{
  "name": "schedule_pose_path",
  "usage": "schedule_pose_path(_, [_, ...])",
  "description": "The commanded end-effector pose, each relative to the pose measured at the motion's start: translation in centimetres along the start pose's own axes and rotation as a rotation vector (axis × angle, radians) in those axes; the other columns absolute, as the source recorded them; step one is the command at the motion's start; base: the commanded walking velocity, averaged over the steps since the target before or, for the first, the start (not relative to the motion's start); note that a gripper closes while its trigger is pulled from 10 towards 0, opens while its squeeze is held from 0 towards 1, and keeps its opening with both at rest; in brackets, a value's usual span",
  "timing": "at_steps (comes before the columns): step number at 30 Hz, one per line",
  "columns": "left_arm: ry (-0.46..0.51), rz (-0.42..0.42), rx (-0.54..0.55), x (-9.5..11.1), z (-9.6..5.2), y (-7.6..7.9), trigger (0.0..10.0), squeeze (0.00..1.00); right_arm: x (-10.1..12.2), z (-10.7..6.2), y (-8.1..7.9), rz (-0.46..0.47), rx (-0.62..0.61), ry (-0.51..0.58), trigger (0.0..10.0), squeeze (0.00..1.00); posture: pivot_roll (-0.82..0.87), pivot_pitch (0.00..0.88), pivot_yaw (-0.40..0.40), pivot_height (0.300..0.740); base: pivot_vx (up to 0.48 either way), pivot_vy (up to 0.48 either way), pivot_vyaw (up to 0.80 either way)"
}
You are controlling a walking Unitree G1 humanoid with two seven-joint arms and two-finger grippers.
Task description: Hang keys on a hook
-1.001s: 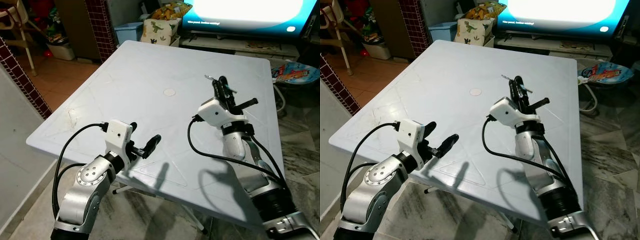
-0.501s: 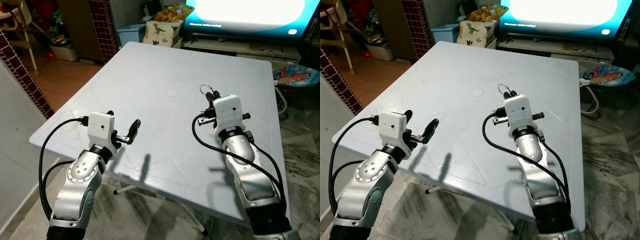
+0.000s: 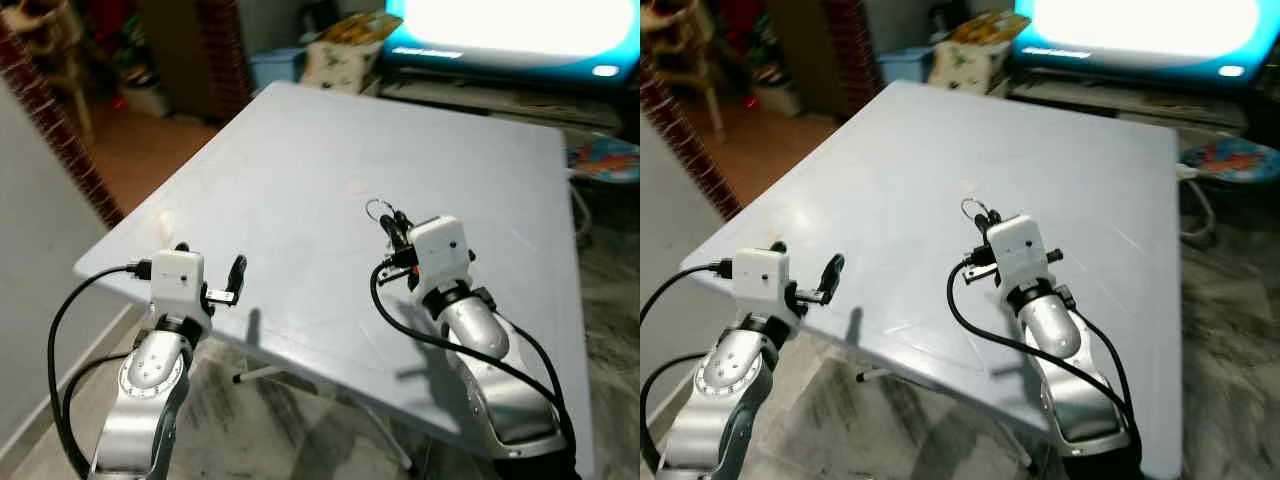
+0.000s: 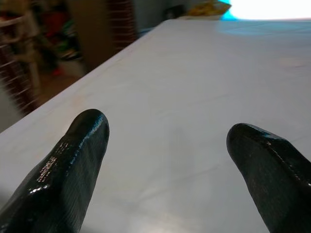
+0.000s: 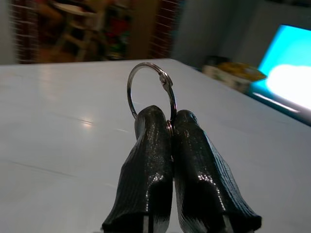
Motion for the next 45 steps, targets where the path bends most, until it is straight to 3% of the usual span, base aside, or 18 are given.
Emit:
schedule_pose_path(1, [0.018,-0.007,0.024,0.6,0.0,-0.4,10.0,0.00,1.1,0.1,-0.5,0.007,0.022,0.031,10.0,0.00,-0.01,0.012,0.053,0.740,0.000,0.000,0.80])
schedule_pose_path(18, [0.029,0.005,-0.002,0.8,0.3,0.4,10.0,0.00,1.2,-0.1,-1.7,0.025,0.082,0.012,10.0,0.00,-0.01,0.010,0.055,0.740,0.000,0.000,0.80])
schedule_pose_path(45, [0.017,-0.048,-0.026,0.9,0.7,1.4,10.0,0.00,0.9,0.1,-2.0,0.039,0.098,-0.004,10.0,0.00,-0.01,0.008,0.052,0.740,0.000,0.000,0.80])
Point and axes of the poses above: a point about 5 cm out from each wrist's last joint towards the gripper, its own z axis pointing out of the wrist towards the gripper, its own x axis along the axis of the wrist's last joint, y = z × x, the point moved 5 cm from there along z, pointing out of the wrist towards the gripper, and after that the axes turned 12 degrees about z, right-handed, at the moved point
